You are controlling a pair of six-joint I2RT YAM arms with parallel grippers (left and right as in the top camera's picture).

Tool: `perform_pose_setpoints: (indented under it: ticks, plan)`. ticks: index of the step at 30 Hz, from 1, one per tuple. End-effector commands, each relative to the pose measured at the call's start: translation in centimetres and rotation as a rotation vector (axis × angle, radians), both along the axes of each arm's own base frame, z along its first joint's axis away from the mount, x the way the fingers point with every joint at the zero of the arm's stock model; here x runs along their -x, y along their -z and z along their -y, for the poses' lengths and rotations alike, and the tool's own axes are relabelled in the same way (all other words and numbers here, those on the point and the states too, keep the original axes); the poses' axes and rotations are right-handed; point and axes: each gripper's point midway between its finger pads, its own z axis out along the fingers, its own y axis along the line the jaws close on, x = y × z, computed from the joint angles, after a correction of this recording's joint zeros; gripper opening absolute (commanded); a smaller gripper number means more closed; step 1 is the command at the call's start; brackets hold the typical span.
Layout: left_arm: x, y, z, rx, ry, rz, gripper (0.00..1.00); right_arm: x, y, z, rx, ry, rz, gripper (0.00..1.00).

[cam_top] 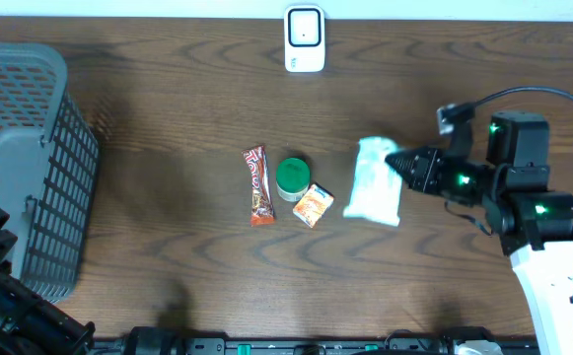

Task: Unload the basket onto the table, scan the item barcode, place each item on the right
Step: 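Carry the wipes pack to the white scanner with the right gripper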

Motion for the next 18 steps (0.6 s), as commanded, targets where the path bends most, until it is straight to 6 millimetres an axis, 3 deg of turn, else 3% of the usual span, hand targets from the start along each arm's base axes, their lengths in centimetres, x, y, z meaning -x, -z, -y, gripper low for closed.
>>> perform_pose_setpoints:
  ticks: [1, 5, 8, 15, 18]
  plan:
    - [1.2, -0.3, -0.1, 0.033, 0.017, 0.082, 0.83, -2.3, -2.1, 1.4, 0.094, 0.083, 0.163, 0.01]
    - [2.0, -0.3, -0.1, 0.058, 0.03, 0.135, 0.83, -5.5, -5.8, 1.3, 0.174, 0.089, 0.435, 0.01]
    - [2.8, -0.4, -0.2, 0.067, 0.035, 0.165, 0.83, -7.5, -7.4, 1.3, 0.322, 0.093, 0.609, 0.01]
    - [3.9, -0.3, -0.2, 0.067, 0.035, 0.18, 0.83, -12.3, -8.5, -1.1, 0.736, 0.062, 0.931, 0.01]
    - [3.9, -0.3, -0.3, 0.067, 0.035, 0.178, 0.83, -14.8, -8.8, -1.9, 0.898, 0.131, 1.028, 0.01]
